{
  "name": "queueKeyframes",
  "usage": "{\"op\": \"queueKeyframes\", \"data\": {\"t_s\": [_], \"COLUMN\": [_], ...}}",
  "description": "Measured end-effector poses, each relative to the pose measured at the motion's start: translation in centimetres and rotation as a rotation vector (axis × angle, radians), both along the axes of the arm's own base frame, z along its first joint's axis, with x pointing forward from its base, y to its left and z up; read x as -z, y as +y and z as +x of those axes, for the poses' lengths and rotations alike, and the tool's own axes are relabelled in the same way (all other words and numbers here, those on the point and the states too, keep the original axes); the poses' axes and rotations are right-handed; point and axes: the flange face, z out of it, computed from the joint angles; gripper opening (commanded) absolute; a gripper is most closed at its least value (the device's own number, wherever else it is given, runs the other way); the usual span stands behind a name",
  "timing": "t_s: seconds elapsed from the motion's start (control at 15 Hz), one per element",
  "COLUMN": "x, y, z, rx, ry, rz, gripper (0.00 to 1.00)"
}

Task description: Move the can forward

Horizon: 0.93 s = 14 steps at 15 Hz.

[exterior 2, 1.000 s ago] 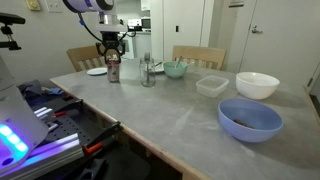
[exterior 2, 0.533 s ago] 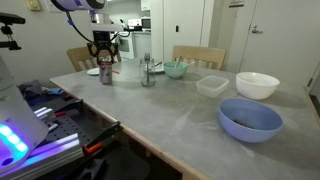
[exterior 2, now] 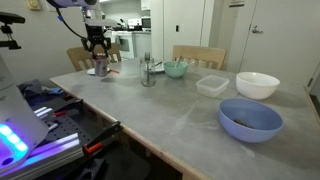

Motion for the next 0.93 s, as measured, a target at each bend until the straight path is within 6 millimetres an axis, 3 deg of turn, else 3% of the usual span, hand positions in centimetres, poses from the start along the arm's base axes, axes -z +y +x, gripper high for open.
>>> {"op": "queueKeyframes", "data": {"t_s": [0.33, 0.8, 0.87, 0.93], "x": [0.7, 1.9, 2.0, 2.1], "y": [2.9, 4.8, 4.9, 5.0], "z": [1.8, 3.7, 3.7, 3.8], "rx": [-0.081, -0.062, -0.056, -0.051], "ry": [0.012, 0.021, 0.021, 0.02], "rz": [-0.064, -0.131, -0.133, -0.135], "gripper": [0.45, 0.46, 0.57, 0.6]}}
